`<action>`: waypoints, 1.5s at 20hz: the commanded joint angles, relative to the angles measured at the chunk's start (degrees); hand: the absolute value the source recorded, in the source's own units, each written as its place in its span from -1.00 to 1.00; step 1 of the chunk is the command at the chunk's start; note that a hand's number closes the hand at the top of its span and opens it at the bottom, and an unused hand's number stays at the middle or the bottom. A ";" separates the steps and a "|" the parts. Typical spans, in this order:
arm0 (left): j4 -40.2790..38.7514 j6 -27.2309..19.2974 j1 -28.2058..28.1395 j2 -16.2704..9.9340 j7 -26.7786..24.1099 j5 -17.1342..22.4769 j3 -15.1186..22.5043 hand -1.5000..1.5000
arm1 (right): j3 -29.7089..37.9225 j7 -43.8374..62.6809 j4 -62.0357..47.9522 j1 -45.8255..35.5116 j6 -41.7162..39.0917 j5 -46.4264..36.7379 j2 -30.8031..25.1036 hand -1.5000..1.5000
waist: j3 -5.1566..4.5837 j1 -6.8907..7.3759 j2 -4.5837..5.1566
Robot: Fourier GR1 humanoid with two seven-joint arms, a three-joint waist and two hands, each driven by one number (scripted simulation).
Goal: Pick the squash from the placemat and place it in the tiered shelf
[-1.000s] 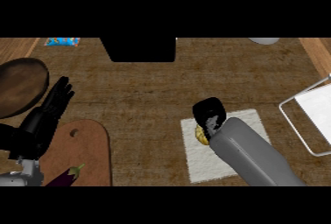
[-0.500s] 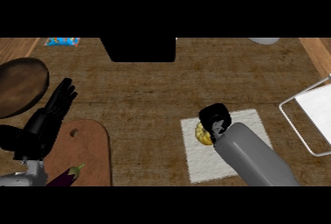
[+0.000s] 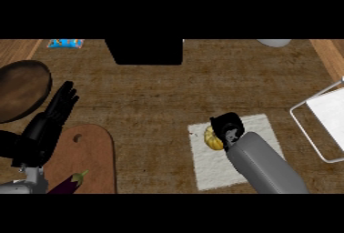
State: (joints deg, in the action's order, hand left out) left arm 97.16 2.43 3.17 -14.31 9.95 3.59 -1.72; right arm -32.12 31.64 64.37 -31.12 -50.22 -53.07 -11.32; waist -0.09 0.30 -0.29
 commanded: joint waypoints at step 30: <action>0.44 -0.40 -5.16 -0.45 -0.14 -0.84 -8.10 0.00 | 13.94 -28.27 32.14 34.31 49.44 4.44 -9.69 1.00 | 0.22 -10.03 -2.17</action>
State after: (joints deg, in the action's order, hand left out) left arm 97.42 2.26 -0.85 -13.83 10.13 2.50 -8.08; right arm -22.38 7.05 87.08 -4.91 -6.77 -55.13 -20.81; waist 0.16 -8.19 -2.17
